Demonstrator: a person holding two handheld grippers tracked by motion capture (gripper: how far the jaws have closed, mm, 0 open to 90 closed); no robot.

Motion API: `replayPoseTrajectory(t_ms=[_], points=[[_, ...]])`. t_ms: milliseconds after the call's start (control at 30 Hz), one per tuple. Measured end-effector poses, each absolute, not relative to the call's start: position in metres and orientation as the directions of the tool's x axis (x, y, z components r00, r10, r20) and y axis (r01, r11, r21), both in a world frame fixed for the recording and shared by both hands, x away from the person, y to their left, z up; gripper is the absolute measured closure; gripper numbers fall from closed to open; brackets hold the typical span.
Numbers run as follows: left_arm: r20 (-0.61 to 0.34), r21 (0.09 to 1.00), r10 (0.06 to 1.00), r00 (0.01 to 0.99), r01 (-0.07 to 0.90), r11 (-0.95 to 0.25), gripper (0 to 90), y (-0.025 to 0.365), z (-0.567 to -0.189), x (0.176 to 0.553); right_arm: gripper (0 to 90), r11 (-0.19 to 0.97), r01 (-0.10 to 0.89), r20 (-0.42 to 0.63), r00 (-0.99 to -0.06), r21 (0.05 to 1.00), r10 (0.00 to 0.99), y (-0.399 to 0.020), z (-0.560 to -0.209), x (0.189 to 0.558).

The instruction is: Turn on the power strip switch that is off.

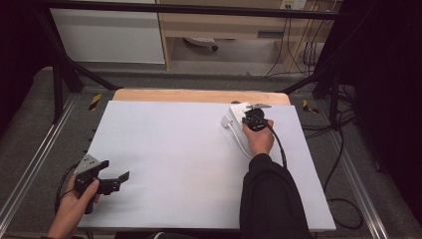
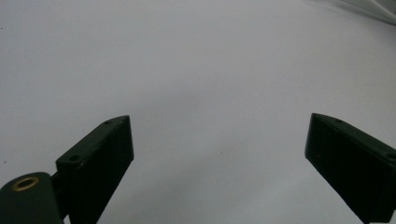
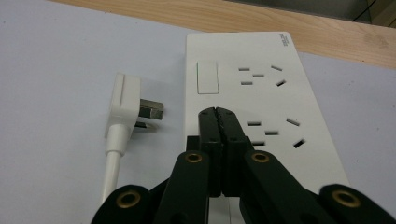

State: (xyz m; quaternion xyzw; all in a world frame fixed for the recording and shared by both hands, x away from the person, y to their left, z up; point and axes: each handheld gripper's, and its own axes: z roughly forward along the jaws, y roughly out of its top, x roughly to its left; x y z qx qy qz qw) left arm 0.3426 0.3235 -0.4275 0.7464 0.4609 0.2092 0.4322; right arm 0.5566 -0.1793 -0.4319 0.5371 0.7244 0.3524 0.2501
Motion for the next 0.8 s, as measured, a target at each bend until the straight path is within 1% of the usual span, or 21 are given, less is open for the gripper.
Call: replayPoseTrajectory(t_ms=[800], points=[[-0.086, 0.833, 0.869, 0.487, 0.513, -0.205, 8.0, 0.3232, -0.4283, 0.3428, 90.0, 0.172, 0.594, 0.013, -0.293, 0.786, 0.956, -0.1787, -0.4333, 0.5559]])
